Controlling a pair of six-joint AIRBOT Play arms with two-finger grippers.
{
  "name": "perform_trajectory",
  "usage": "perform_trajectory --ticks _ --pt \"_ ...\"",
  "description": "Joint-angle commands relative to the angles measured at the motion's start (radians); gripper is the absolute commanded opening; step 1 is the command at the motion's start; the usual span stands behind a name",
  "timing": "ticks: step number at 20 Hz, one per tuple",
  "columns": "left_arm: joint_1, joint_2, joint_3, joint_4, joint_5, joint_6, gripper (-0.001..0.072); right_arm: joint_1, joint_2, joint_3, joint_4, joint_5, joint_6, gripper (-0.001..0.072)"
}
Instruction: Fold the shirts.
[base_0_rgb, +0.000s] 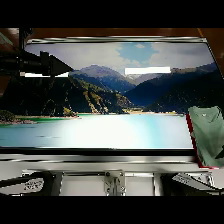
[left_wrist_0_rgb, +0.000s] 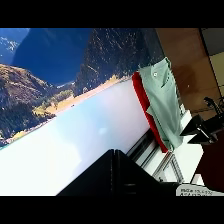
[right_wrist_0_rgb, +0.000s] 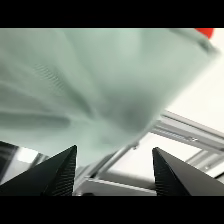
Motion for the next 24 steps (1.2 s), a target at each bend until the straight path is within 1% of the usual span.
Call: perform_trajectory --ticks 1,3,4,5,7,9,10,11,12,13,14,15,17,20,24 --pt "0.001 0.000 0.000 0.001 0.010 0.000 0.0036 0.001 0.001 0.035 -0.076 0.023 0.006 0.0589" --pt "0.001 0.000 0.000 0.010 0.028 -0.001 0.0035 0.006 0.003 0.143 -0.054 0.046 0.000 0.0588" --pt "-0.003 0.001 0.001 0.072 0.040 -0.031 0.0034 0.011 0.013 0.214 -0.007 0.035 -0.019 0.0587" --pt "-0.017 0.004 0.001 0.202 0.047 -0.087 0.0033 0.022 0.032 0.280 0.042 0.008 -0.053 0.0587" --pt "-0.093 0.001 0.001 0.625 0.039 -0.233 0.0033 0.092 0.100 0.361 0.101 -0.110 -0.071 0.0587" --pt "-0.206 -0.019 0.001 1.033 -0.022 -0.369 0.0033 0.216 0.191 0.370 0.162 -0.283 -0.065 0.0587" --pt "-0.264 -0.039 0.001 1.165 -0.073 -0.394 0.0035 0.290 0.219 0.370 0.195 -0.333 -0.065 0.0587" --pt "-0.312 -0.062 0.001 1.208 -0.110 -0.383 0.0056 0.377 0.228 0.369 0.205 -0.335 -0.075 0.0587" --pt "-0.345 -0.082 0.001 1.206 -0.123 -0.375 0.0296 0.454 0.217 0.365 0.193 -0.295 -0.076 0.0587" --pt "-0.374 -0.101 0.001 1.192 -0.127 -0.377 0.0661 0.520 0.185 0.364 0.183 -0.212 -0.066 0.0587" --pt "-0.393 -0.115 0.000 1.179 -0.122 -0.386 0.0720 0.564 0.151 0.364 0.190 -0.117 -0.066 0.0588" --pt "-0.403 -0.129 0.000 1.155 -0.120 -0.383 0.0720 0.604 0.117 0.364 0.194 -0.039 -0.066 0.0588" --pt "-0.407 -0.156 0.000 1.131 -0.145 -0.383 0.0720 0.664 0.071 0.364 0.189 0.019 -0.066 0.0588" --pt "-0.407 -0.158 -0.001 1.128 -0.139 -0.382 0.0720 0.725 0.050 0.364 0.189 0.015 -0.066 0.0587" --pt "-0.407 -0.159 -0.001 1.086 -0.089 -0.383 0.0720 0.762 0.050 0.364 0.195 0.014 -0.057 0.0587"
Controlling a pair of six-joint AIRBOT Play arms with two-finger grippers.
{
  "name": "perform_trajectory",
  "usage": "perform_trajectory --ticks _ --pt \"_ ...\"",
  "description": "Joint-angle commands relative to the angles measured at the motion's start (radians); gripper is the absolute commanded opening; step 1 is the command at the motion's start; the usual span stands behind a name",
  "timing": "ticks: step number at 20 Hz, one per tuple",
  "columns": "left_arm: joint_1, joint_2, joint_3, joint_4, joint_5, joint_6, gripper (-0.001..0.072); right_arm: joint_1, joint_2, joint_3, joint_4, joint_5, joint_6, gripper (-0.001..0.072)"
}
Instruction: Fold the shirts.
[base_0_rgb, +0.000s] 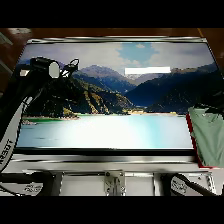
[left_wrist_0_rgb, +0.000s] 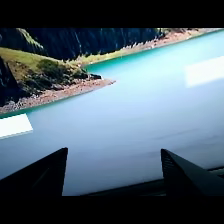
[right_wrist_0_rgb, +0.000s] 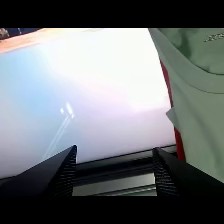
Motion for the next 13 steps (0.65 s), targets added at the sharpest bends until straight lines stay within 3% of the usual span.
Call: perform_trajectory --ticks 1,13 --pt "-0.004 -0.005 0.000 -0.031 0.038 -0.002 0.0720 0.037 -0.008 0.001 0.009 0.017 0.006 0.0587" --pt "-0.004 -0.005 0.000 -0.031 0.068 -0.002 0.0720 0.037 -0.008 0.001 0.008 0.017 0.006 0.0588"
